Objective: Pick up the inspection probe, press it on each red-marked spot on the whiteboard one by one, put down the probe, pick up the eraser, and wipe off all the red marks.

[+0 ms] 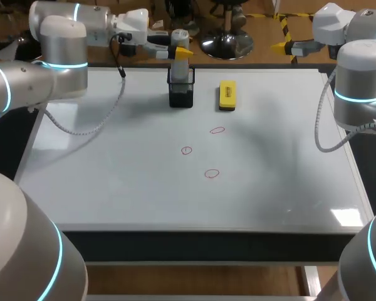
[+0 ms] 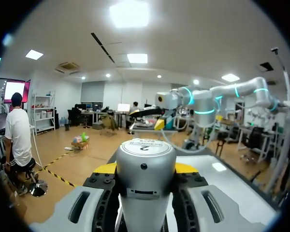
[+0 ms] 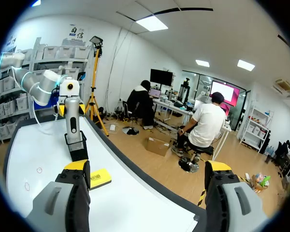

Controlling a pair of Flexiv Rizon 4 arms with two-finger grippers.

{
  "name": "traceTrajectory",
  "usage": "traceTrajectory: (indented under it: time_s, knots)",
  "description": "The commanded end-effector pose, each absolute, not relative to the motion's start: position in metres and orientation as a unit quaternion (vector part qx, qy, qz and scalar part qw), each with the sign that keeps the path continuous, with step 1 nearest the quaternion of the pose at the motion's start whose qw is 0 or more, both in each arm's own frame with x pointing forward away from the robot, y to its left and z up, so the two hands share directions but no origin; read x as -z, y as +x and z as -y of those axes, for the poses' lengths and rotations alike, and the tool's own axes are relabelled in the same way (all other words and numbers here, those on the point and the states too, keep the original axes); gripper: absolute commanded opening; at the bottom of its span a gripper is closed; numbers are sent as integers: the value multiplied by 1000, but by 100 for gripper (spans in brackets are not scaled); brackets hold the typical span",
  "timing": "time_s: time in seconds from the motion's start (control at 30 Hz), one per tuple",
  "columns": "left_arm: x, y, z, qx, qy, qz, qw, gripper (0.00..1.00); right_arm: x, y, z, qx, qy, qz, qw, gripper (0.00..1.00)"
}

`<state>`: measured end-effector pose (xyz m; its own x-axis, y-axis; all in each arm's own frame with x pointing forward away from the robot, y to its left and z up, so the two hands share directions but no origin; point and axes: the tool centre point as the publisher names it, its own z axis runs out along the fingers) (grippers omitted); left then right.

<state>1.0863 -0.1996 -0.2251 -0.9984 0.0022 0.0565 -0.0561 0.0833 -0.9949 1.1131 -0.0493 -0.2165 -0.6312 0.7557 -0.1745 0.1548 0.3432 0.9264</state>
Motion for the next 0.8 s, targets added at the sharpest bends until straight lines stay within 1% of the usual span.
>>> traceTrajectory:
  time_s: [0.03, 0.43, 0.8]
  knots:
    - [204, 1081, 195, -671, 21, 741, 18, 0, 216, 1114, 49, -488, 300, -760, 307, 100]
    - [157, 1078, 181, -686, 5, 727, 12, 0, 216, 1114, 49, -488, 300, -760, 307, 100]
    - [144, 1068, 133, -700, 9, 714, -2, 0, 216, 1114, 49, -488, 300, -760, 307, 100]
